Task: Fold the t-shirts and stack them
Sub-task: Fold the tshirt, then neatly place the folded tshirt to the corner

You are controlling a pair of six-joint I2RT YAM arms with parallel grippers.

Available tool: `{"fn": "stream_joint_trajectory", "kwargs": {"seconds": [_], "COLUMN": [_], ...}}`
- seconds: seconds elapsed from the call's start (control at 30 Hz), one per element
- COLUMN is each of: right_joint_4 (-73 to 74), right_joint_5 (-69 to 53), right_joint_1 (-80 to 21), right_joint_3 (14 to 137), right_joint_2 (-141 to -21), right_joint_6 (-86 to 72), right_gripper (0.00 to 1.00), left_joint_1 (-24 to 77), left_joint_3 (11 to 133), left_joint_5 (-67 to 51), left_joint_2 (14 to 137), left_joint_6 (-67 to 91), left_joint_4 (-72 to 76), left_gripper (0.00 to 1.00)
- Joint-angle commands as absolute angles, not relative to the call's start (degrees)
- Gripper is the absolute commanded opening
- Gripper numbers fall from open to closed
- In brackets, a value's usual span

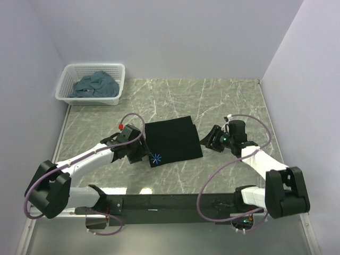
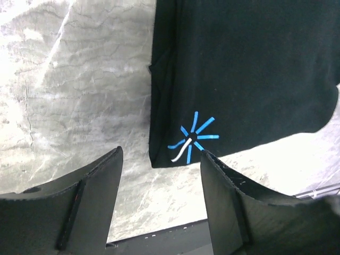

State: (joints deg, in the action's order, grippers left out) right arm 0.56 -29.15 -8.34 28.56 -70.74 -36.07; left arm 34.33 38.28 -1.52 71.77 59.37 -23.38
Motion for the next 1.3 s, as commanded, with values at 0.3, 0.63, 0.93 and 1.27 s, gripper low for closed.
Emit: {"fn": "stream_joint_trajectory", "kwargs": {"seconds": [0.3, 0.63, 0.93, 1.27], "right_joint_4": [11.51, 14.76, 16.78, 15.91], "right_joint_5": [-20.83, -22.06, -24.69, -28.04], "right_joint_1": [-9.76, -9.76, -9.76, -9.84], "right_joint_3": [32.25, 32.61, 33.22, 32.78], "right_joint_2": [-63.28, -60.3, -56.08, -54.23], "right_joint_6": [-30.06, -28.39, -26.9, -27.51], "right_gripper": [0.57, 0.57, 0.56, 0.55], "left_joint_1": [34.63, 34.19, 22.07, 7.31], "left_joint_3": [45.26, 48.69, 55.89, 63.99], "left_joint_5": [1.48, 8.08, 24.83, 39.01], "left_joint_2": [83.58, 91.23, 92.55, 92.2], "left_joint_6": [57.4, 55.9, 49.57, 44.13], "left_joint_4": [-20.3, -28.03, -45.4, -51.43], "left_gripper": [0.49, 0.01, 0.01, 0.01]}}
